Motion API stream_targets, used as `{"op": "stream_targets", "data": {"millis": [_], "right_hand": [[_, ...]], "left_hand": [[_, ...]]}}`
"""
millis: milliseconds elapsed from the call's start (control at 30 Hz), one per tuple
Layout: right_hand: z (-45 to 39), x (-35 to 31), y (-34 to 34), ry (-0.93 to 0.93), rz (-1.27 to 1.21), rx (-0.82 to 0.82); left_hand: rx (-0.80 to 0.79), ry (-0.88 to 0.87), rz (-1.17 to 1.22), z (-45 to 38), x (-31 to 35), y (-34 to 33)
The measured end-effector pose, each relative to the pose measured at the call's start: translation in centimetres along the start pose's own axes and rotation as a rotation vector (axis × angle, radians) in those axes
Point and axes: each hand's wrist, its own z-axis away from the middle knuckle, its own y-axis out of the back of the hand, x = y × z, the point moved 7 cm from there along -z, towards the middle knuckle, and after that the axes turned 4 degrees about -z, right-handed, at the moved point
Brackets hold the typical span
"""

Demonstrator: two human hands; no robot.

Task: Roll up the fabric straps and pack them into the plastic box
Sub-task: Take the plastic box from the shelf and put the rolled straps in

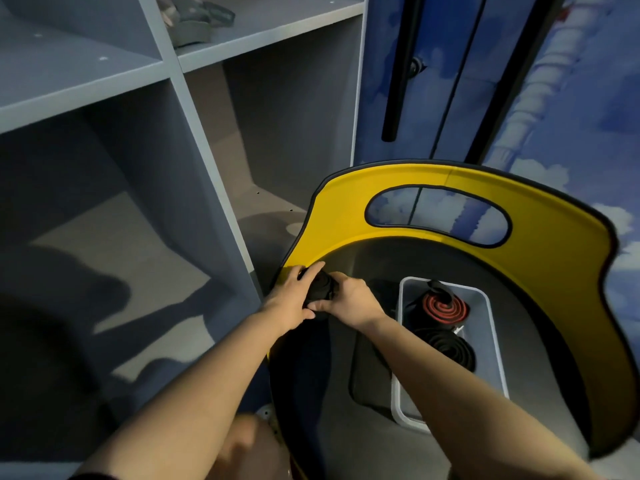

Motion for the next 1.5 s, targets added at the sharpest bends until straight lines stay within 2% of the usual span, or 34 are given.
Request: {"op": "stream_targets", "data": {"millis": [233,467,667,767,900,1133,1300,1500], "right_hand": [[6.1,0.0,5.2,0.027,0.045,0.023],[12.9,3.1,8.1,-0.004,0.01,-0.079],[16.9,6.0,10.2,-0.017,0.227,-0.06],[18.3,7.2,10.7,-0.042,0.252,-0.044],[19.4,7.7,11.0,-0.031,0.215,-0.034],[20.0,9.5,10.0,-0.161,0.192,-0.175],[19.9,9.8,10.3,-0.145,0.165,-0.133],[19.6,9.8,9.7,-0.106,0.235,-0.077]], "left_hand": [[-0.014,-0.153,0.082,2.7,6.1,1.4],[-0.089,-0.299,0.026,5.8,12.1,0.2],[-0.145,-0.369,0.037,7.8,16.5,-1.5],[-0.167,-0.394,0.02,8.1,18.2,-2.5],[-0.2,-0.422,0.008,8.3,19.0,-3.0],[-0.293,-0.43,-0.024,8.5,19.5,-4.1],[-0.265,-0.412,-0.01,8.3,20.0,-4.8],[-0.177,-0.442,-0.128,8.7,19.4,-5.6]]}}
